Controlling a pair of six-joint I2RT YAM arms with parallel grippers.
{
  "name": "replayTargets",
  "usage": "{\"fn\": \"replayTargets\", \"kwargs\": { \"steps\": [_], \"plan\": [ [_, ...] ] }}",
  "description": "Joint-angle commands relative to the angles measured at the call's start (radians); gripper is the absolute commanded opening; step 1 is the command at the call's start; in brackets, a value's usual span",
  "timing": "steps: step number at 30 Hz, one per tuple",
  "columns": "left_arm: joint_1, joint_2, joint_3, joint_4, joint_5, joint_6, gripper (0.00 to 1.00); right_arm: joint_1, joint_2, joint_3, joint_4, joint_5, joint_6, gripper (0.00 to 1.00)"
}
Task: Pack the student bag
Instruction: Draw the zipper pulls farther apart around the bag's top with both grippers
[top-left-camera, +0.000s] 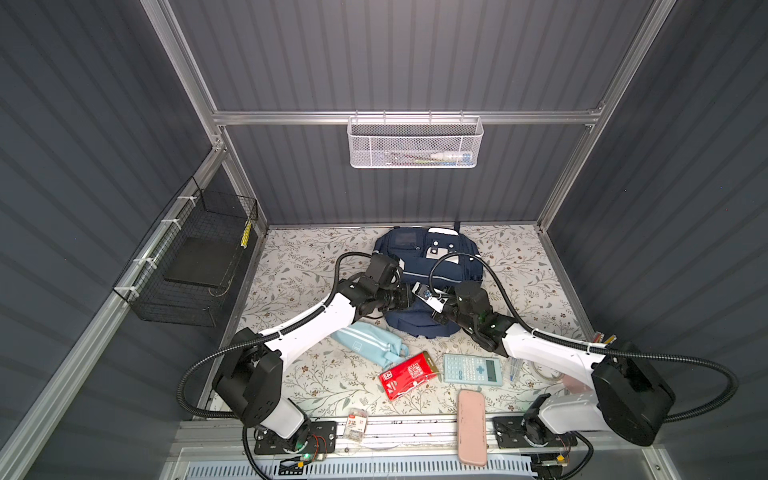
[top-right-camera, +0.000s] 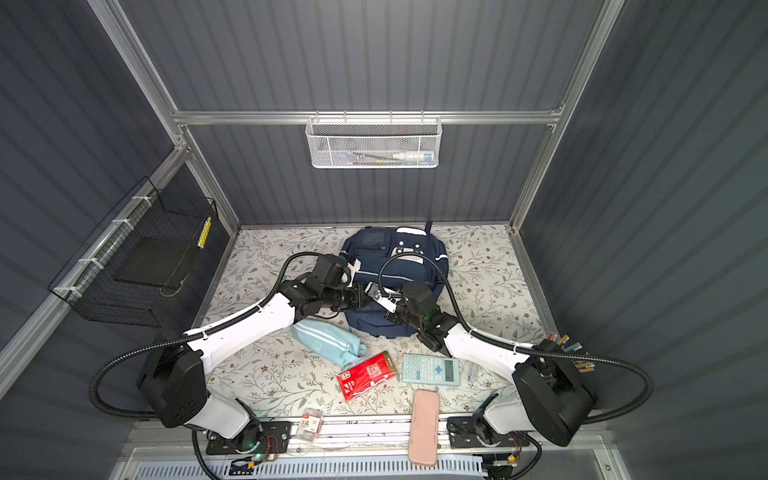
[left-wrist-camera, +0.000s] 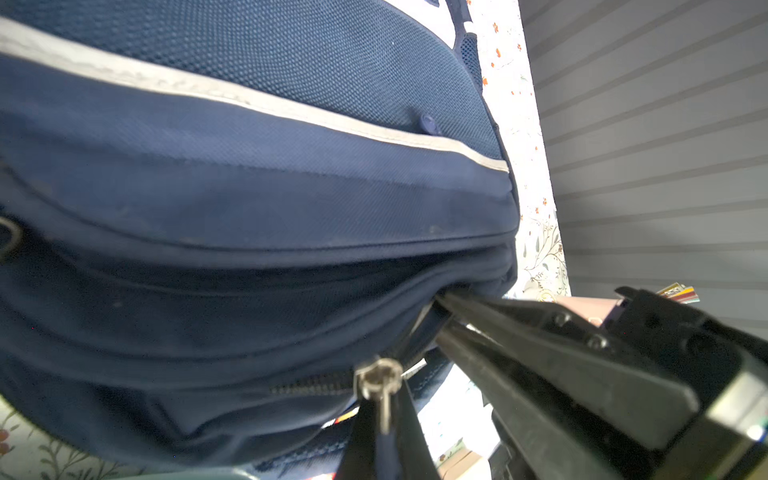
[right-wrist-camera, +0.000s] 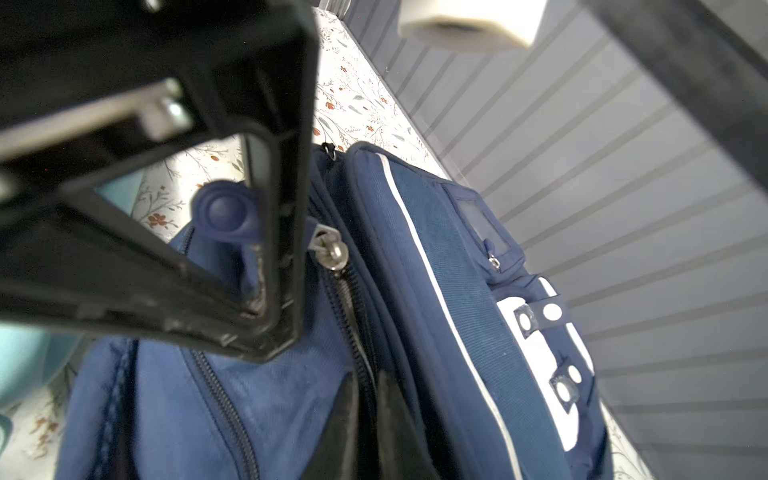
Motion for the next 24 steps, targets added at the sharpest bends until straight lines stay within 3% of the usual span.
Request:
{"fn": "replayTargets", "kwargs": {
  "steps": [1,6,10,17,20,24],
  "plan": [
    [0.005,-0.022,0.037,0.04,-0.039,0.016,0.0,-0.02,-0.006,-0.004,-0.047,0.022,-0.04,0.0],
    [0.086,0.014,0.024,-0.009,-0.103,0.061,0.0,-0.024,-0.074,-0.027,-0.126,0.002,-0.09,0.0],
    [0.178,0.025,-0.02,0.067,-0.097,0.048,0.0,-0.024,-0.099,-0.033,-0.153,0.031,-0.094,0.0],
    [0.253,0.103,0.075,0.022,-0.251,0.173,0.01,-0.024,-0.152,-0.082,-0.163,0.062,-0.076,0.0],
    [0.315,0.181,0.103,0.084,-0.176,0.206,0.0,-0.023,-0.179,-0.112,-0.131,0.069,-0.072,0.0],
    [0.323,0.234,0.136,0.1,-0.108,0.21,0.0,-0.034,-0.194,-0.127,-0.114,0.071,-0.076,0.0]
  ]
}}
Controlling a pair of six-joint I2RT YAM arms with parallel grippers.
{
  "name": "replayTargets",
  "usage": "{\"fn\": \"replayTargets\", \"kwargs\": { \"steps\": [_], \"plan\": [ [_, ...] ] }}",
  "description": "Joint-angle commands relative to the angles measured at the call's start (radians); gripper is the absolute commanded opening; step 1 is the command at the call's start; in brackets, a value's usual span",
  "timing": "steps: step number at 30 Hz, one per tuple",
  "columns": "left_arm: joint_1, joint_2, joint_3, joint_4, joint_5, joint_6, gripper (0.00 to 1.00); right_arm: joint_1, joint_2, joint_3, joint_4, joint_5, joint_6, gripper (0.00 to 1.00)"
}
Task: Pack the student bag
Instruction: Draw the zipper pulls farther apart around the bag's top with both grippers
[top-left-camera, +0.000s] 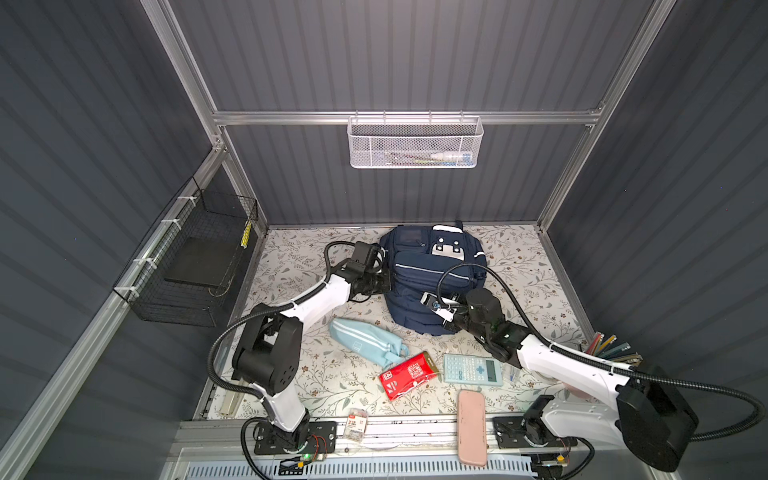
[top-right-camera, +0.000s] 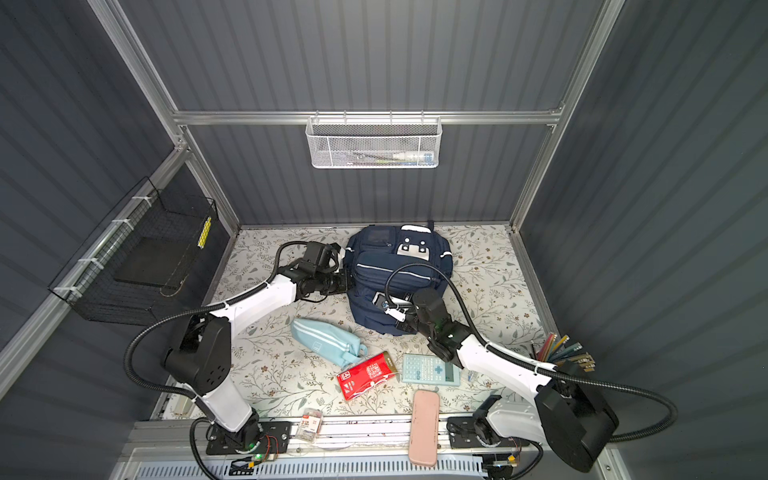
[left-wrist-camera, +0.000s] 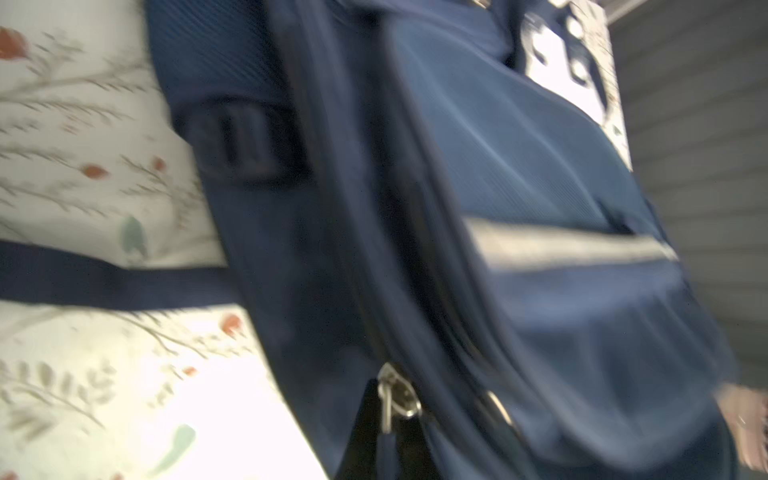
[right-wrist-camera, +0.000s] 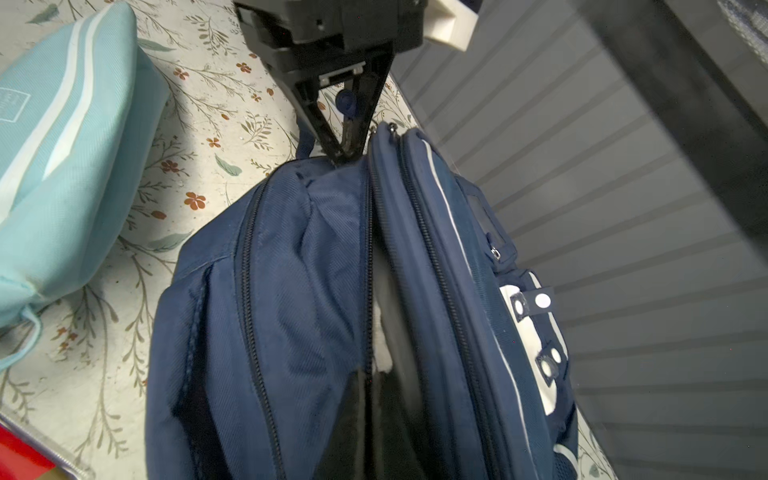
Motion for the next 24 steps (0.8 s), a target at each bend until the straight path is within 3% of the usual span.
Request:
{"fn": "replayTargets", "kwargs": {
  "steps": [1,7,8,9,10,12,20,24],
  "plan": [
    [0.075,0.021,0.037,0.065,-0.093,0.018,0.0,-0.026,-0.04,-0.033,-0.031,0.043,0.01,0.0],
    [0.051,-0.069,-0.083,0.078,-0.049,-0.023,0.0,-0.044,-0.01,-0.014,-0.021,0.057,0.039,0.0],
    [0.036,-0.099,-0.106,0.077,-0.054,-0.032,0.0,-0.045,-0.007,0.002,-0.038,0.057,0.053,0.11],
    [0.015,-0.126,-0.12,0.068,-0.059,-0.038,0.0,-0.045,-0.005,0.025,-0.062,0.051,0.09,0.37],
    [-0.006,-0.142,-0.126,0.055,-0.068,-0.039,0.0,-0.042,-0.005,0.054,-0.1,0.04,0.119,0.47],
    [-0.054,-0.158,-0.125,0.027,-0.07,-0.055,0.0,-0.021,0.0,0.121,-0.179,0.031,0.183,0.55],
    [-0.115,-0.199,-0.126,0.068,-0.011,-0.136,0.0,0.077,0.151,0.222,-0.179,0.018,0.149,0.6],
    [-0.115,-0.226,-0.124,0.036,-0.036,-0.123,0.0,0.076,0.257,0.296,-0.205,0.088,0.122,0.48]
  ]
}}
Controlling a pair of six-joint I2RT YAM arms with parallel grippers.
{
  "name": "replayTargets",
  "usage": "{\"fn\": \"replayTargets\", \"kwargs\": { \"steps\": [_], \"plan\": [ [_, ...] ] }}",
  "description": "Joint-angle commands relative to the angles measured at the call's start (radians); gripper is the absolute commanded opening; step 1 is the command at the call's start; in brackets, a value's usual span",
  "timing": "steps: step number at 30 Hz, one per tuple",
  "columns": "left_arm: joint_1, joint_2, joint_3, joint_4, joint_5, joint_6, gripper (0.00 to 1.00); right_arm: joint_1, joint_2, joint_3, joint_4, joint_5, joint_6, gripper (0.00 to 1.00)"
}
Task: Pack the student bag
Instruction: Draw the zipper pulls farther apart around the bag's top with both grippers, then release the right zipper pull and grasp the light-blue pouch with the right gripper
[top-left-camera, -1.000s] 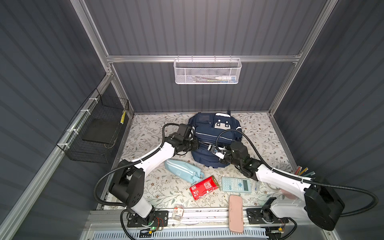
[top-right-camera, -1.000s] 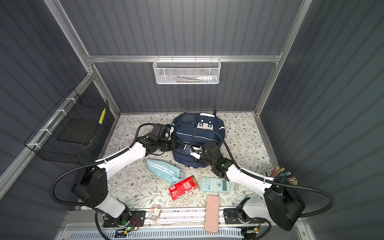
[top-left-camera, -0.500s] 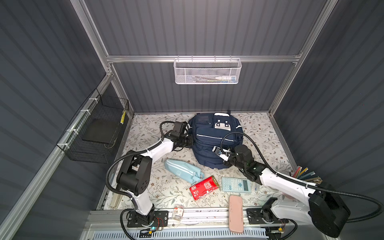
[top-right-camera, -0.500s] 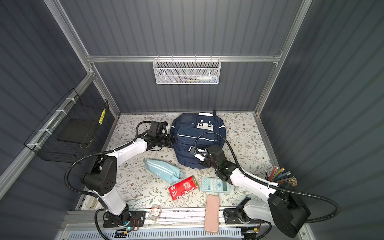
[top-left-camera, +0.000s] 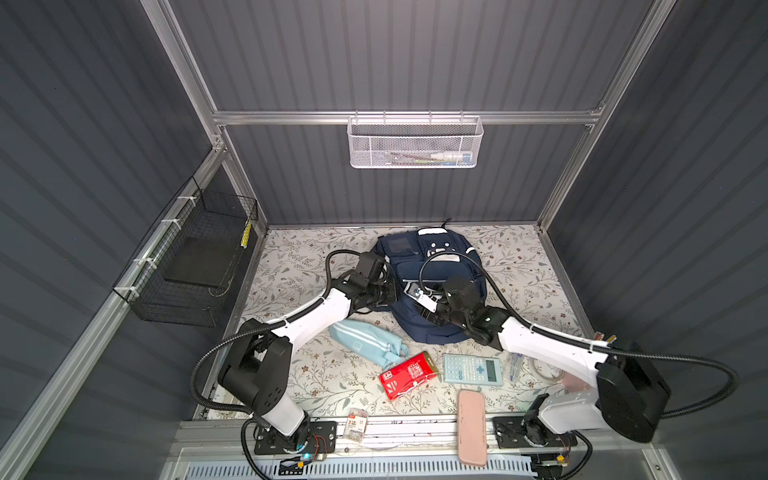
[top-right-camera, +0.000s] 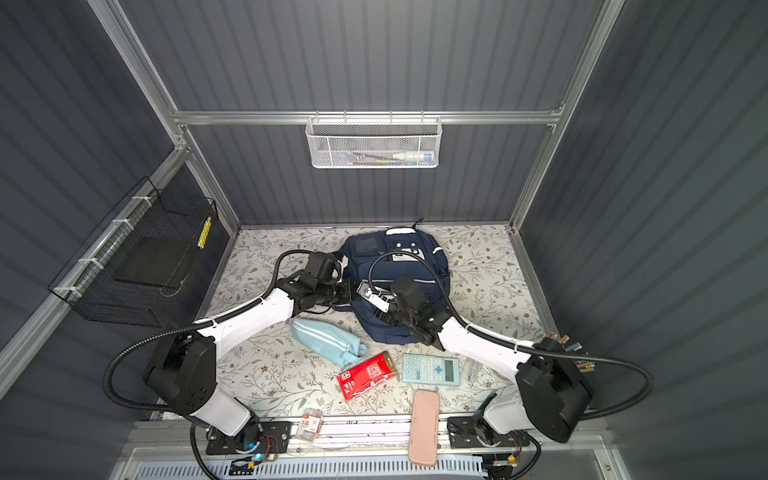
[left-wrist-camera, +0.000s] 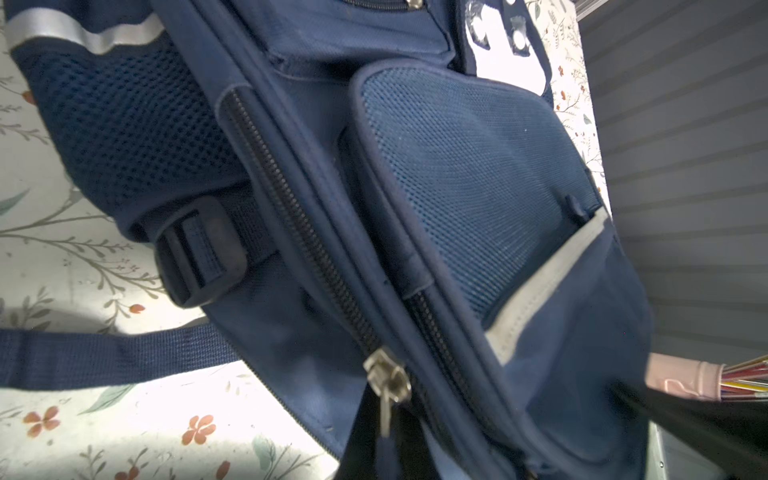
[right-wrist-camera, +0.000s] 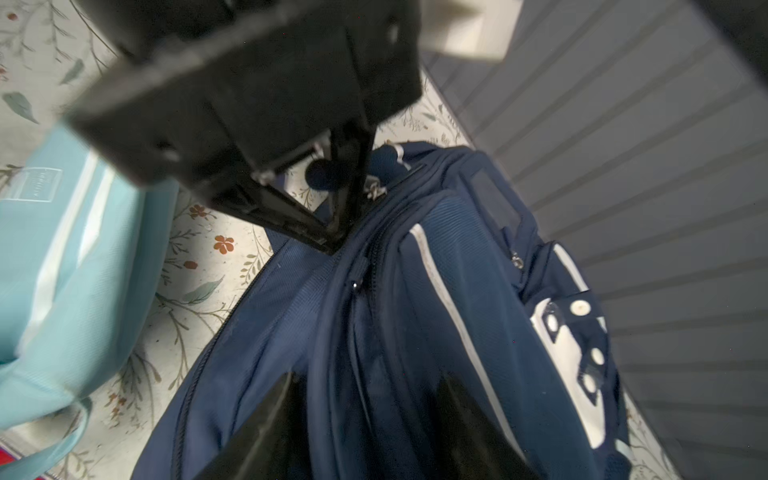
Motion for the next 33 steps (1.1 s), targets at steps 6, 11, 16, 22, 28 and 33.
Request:
{"fn": "replayTargets", "kwargs": {
  "steps": [6,11,16,22,28,33],
  "plan": [
    [0.089,0.005,0.044,0.028,-0.013,0.053,0.0,-0.001,0.049,0.06,-0.083,-0.032,-0.014,0.0],
    [0.215,0.121,0.153,-0.007,-0.023,0.13,0.0,0.0,0.003,0.005,-0.096,-0.126,-0.089,0.0],
    [0.287,0.229,0.246,-0.02,-0.047,0.168,0.0,0.0,-0.024,-0.038,-0.074,-0.142,-0.166,0.0],
    [0.312,0.247,0.245,0.022,-0.099,0.157,0.0,-0.013,-0.022,-0.02,-0.067,-0.156,-0.216,0.0],
    [0.313,0.116,0.127,0.038,-0.151,0.157,0.0,-0.018,0.007,0.045,-0.092,-0.183,-0.263,0.0],
    [0.352,0.081,0.067,-0.014,-0.154,0.193,0.0,-0.072,-0.03,0.038,-0.145,-0.294,-0.304,0.0]
  ]
}}
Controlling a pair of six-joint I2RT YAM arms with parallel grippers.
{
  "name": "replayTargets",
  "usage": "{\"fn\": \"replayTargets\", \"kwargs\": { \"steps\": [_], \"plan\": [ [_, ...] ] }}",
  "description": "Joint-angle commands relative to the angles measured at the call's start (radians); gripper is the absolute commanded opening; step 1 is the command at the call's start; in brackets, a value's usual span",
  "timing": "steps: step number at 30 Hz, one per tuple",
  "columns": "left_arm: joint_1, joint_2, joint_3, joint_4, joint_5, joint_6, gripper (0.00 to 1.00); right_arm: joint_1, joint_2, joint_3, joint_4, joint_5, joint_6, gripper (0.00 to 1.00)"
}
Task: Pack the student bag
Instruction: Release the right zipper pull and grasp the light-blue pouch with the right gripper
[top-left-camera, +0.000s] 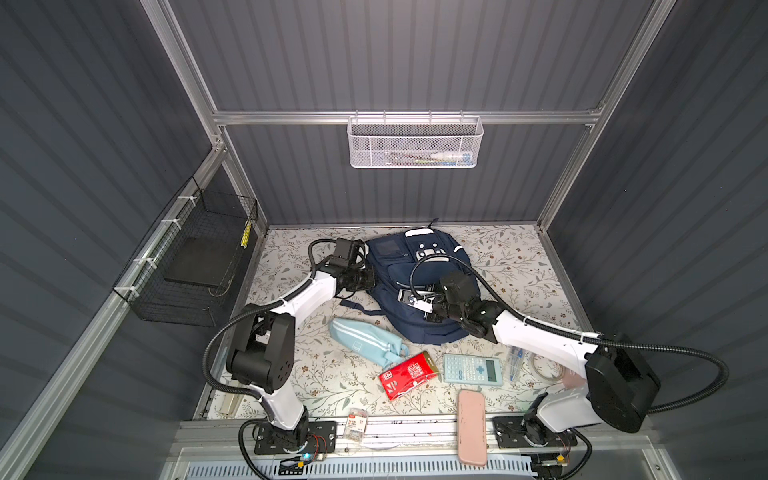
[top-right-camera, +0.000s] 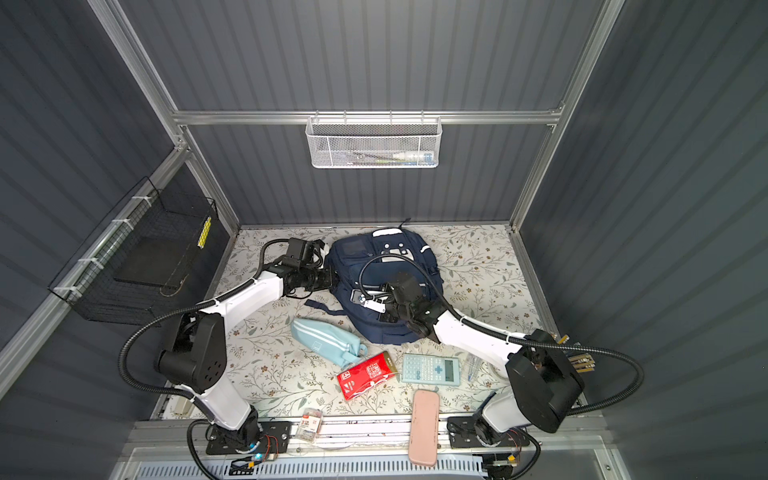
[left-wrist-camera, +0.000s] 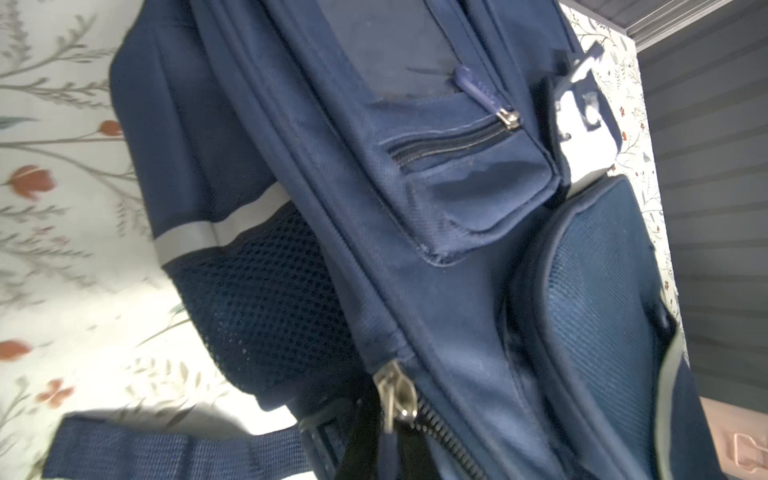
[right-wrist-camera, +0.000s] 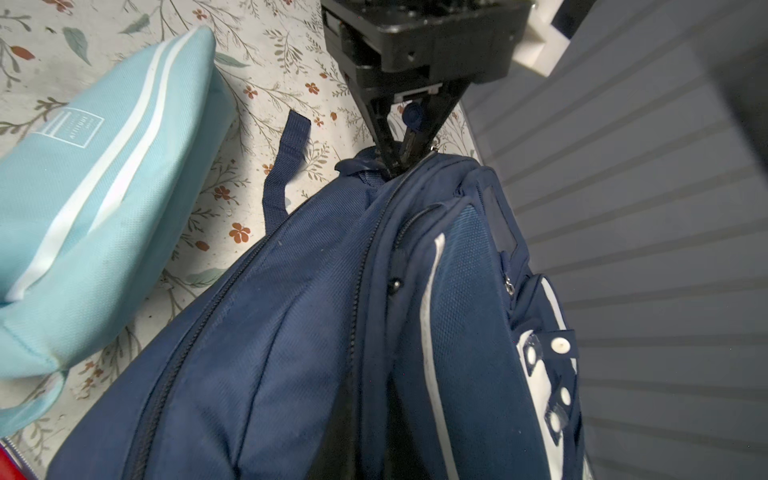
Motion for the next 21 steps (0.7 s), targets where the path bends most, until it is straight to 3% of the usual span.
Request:
{"fn": "replayTargets", "kwargs": {
  "steps": [1,5,10,13,17,21],
  "plan": [
    [0.116,-0.044,-0.035,0.04,-0.221,0.005,0.0,-0.056,-0.05,0.003,-0.148,-0.146,-0.059,0.0],
    [0.115,-0.145,-0.118,0.064,-0.218,-0.034,0.0,-0.08,0.021,0.079,-0.232,-0.121,-0.076,0.0],
    [0.115,-0.229,-0.196,0.104,-0.149,-0.085,0.03,-0.058,0.101,0.164,-0.277,-0.136,-0.03,0.15],
    [0.115,-0.261,-0.237,0.129,-0.117,-0.095,0.16,-0.03,0.092,0.157,-0.26,-0.142,-0.012,0.24],
    [0.111,-0.277,-0.277,0.164,-0.042,-0.132,0.24,0.005,0.05,0.114,-0.217,-0.106,0.02,0.41],
    [0.111,-0.309,-0.283,0.124,-0.034,-0.127,0.42,0.045,0.0,0.077,-0.216,-0.033,0.076,0.53]
  ]
}}
